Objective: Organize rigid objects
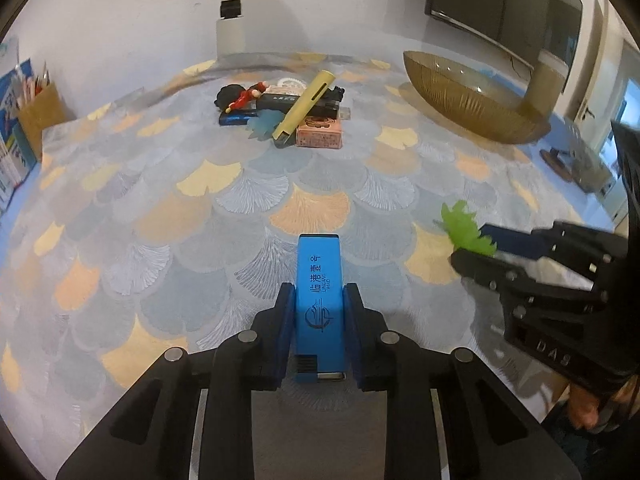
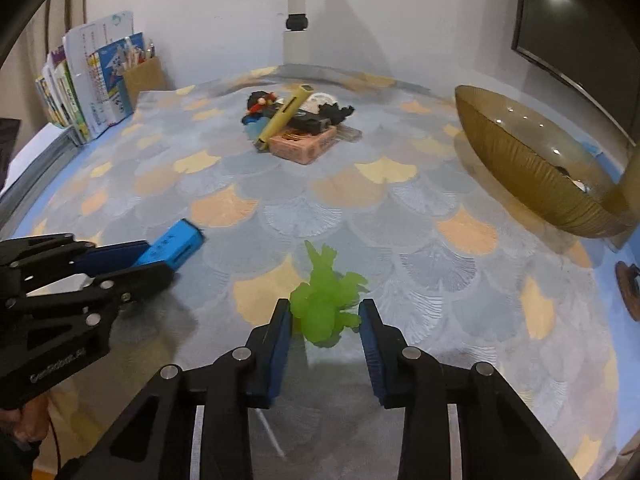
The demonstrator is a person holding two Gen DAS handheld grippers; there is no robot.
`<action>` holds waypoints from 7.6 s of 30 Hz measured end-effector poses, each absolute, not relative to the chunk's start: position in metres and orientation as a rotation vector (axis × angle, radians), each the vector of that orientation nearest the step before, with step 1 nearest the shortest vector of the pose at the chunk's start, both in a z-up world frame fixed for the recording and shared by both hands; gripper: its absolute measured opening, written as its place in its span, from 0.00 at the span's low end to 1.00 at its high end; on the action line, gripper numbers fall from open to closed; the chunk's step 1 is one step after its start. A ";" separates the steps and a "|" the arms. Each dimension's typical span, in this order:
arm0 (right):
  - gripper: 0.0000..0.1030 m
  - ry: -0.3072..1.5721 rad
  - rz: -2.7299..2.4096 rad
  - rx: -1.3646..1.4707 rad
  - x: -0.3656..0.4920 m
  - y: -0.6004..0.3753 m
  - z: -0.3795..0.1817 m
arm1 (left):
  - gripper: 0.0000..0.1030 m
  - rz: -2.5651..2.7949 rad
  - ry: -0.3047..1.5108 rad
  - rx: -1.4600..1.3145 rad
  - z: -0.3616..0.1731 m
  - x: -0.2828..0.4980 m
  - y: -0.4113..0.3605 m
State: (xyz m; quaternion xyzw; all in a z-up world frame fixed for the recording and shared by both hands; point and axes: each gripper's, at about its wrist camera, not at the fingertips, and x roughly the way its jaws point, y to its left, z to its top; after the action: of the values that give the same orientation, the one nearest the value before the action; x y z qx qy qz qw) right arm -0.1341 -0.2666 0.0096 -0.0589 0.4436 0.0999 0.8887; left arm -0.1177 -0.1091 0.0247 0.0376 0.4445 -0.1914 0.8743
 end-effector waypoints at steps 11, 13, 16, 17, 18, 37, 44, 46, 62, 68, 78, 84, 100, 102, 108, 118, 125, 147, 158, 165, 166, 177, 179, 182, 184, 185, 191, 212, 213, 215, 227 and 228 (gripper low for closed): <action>0.32 0.674 -0.008 0.167 -0.132 -0.383 0.095 | 0.20 -0.471 0.673 0.019 0.127 -0.097 -0.133; 0.32 0.637 -0.060 0.218 -0.124 -0.414 0.115 | 0.20 -0.546 0.637 0.026 0.151 -0.081 -0.161; 0.32 0.608 -0.128 0.268 -0.112 -0.448 0.135 | 0.20 -0.702 0.640 -0.019 0.172 -0.051 -0.202; 0.32 0.606 -0.162 0.291 -0.108 -0.459 0.139 | 0.20 -0.747 0.658 -0.045 0.173 -0.042 -0.215; 0.32 0.613 -0.189 0.316 -0.104 -0.467 0.140 | 0.20 -0.787 0.683 -0.067 0.171 -0.030 -0.229; 0.43 0.797 -0.108 0.486 -0.058 -0.495 0.109 | 0.50 -0.809 0.851 -0.080 0.126 0.018 -0.276; 0.58 0.741 -0.064 0.475 -0.083 -0.471 0.130 | 0.58 -0.691 0.684 -0.103 0.182 -0.024 -0.186; 0.58 0.735 -0.031 0.462 -0.089 -0.455 0.135 | 0.69 -0.629 0.637 -0.082 0.199 -0.040 -0.159; 0.61 0.845 0.190 0.187 -0.090 -0.306 0.051 | 0.99 -0.221 0.768 -0.097 0.060 -0.078 -0.049; 0.62 0.894 0.151 0.079 -0.084 -0.292 0.019 | 0.99 -0.192 0.790 -0.004 0.038 -0.075 -0.063; 0.63 0.949 0.157 0.107 -0.076 -0.296 0.007 | 0.99 -0.144 0.815 0.025 0.031 -0.076 -0.064; 0.74 0.953 0.169 0.094 -0.076 -0.294 0.006 | 0.99 -0.133 0.807 0.074 0.031 -0.078 -0.071; 0.75 0.972 0.162 0.074 -0.073 -0.291 0.006 | 0.89 -0.370 0.822 -0.059 0.054 -0.066 -0.067; 0.75 1.023 0.193 0.098 -0.068 -0.289 0.009 | 0.89 -0.447 0.818 -0.077 0.072 -0.051 -0.071; 0.74 1.114 0.291 0.168 -0.031 -0.270 0.032 | 0.83 -0.613 0.876 -0.014 0.073 0.010 -0.108; 0.75 1.066 0.254 0.076 0.013 -0.248 0.009 | 0.13 -0.625 0.927 0.088 0.045 0.057 -0.150; 0.75 1.050 0.263 0.124 0.039 -0.234 0.005 | 0.12 -0.604 0.889 -0.122 0.052 0.058 -0.085; 0.41 0.972 0.311 0.031 -0.071 -0.273 0.008 | 0.68 -0.610 0.964 -0.018 0.037 0.021 -0.108; 0.41 0.960 0.333 0.108 -0.071 -0.285 0.006 | 0.82 -0.646 0.999 0.191 0.022 0.029 -0.171; 0.41 0.957 0.343 0.136 -0.073 -0.288 0.007 | 0.81 -0.716 1.140 0.218 0.017 -0.013 -0.132; 0.41 0.956 0.341 0.134 -0.073 -0.288 0.007 | 0.81 -0.704 1.141 0.214 0.017 -0.019 -0.120; 0.41 0.955 0.348 0.161 -0.072 -0.291 0.007 | 0.81 -0.550 1.082 -0.036 0.033 -0.005 -0.058; 0.41 0.955 0.348 0.158 -0.073 -0.291 0.007 | 0.81 -0.518 1.072 0.008 0.030 0.015 -0.070; 0.41 0.954 0.348 0.155 -0.073 -0.291 0.006 | 0.81 -0.555 1.112 0.015 0.018 0.046 -0.091; 0.41 0.954 0.351 0.158 -0.072 -0.291 0.007 | 0.81 -0.585 1.090 0.041 0.019 0.052 -0.097; 0.41 0.955 0.354 0.163 -0.072 -0.292 0.007 | 0.81 -0.616 1.095 0.042 0.019 0.055 -0.102; 0.41 0.957 0.374 0.208 -0.070 -0.297 0.006 | 0.81 -0.765 1.121 0.138 0.023 0.032 -0.127; 0.58 0.950 0.335 0.071 -0.076 -0.276 0.007 | 0.20 -0.590 1.010 0.300 0.024 -0.013 -0.158; 0.58 0.953 0.323 0.049 -0.076 -0.273 0.007 | 0.20 -0.578 1.010 0.286 0.024 -0.021 -0.152; 0.54 0.956 0.300 -0.004 -0.075 -0.266 0.006 | 0.20 -0.567 1.022 0.238 0.026 -0.039 -0.138; 0.38 1.001 0.252 0.102 -0.129 -0.303 0.016 | 0.20 -0.543 1.041 0.127 0.026 -0.117 -0.098; 0.38 0.994 0.245 0.094 -0.134 -0.306 0.017 | 0.20 -0.539 1.034 0.124 0.026 -0.120 -0.101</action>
State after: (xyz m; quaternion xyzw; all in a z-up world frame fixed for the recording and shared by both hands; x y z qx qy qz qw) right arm -0.1342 -0.3057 0.0173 0.0452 0.4752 0.1172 0.8709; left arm -0.1196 -0.1012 0.0261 0.0584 0.4881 -0.2544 0.8329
